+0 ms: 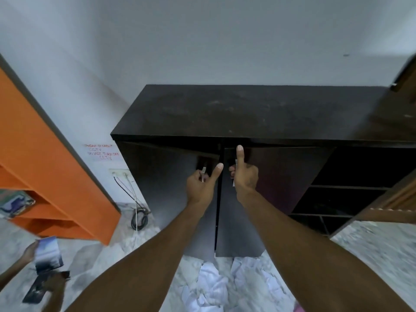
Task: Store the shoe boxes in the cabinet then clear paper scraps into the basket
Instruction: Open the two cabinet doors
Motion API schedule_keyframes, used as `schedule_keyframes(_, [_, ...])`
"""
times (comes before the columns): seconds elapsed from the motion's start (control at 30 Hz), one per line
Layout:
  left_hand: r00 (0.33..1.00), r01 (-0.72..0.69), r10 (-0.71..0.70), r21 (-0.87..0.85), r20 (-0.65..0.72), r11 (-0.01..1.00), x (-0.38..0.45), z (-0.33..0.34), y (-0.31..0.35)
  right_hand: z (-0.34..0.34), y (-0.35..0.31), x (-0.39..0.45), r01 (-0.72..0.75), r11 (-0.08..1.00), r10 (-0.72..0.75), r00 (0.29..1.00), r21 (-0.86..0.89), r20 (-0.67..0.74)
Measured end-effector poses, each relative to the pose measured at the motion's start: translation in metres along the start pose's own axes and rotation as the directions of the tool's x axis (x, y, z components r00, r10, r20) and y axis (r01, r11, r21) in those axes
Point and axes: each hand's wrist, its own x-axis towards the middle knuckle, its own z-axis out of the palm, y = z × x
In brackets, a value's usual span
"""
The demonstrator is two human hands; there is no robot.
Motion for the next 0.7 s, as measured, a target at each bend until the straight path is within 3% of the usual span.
schedule_keyframes(0.43, [0.983,-0.049,0.050,0.007,-0.175,0.999,-0.044,-0.026,-0.026,-0.028,0.018,-0.012,0.071,0.997,-0.069,0.995,-0.024,0.067])
schedule_keyframes(0.7, [0.987,-0.135,0.142,0.088,-0.074,0.987,-0.100,-0.108,-0.043,-0.036,0.021,-0.030,0.051,0.999,-0.051,0.998,-0.012,0.023])
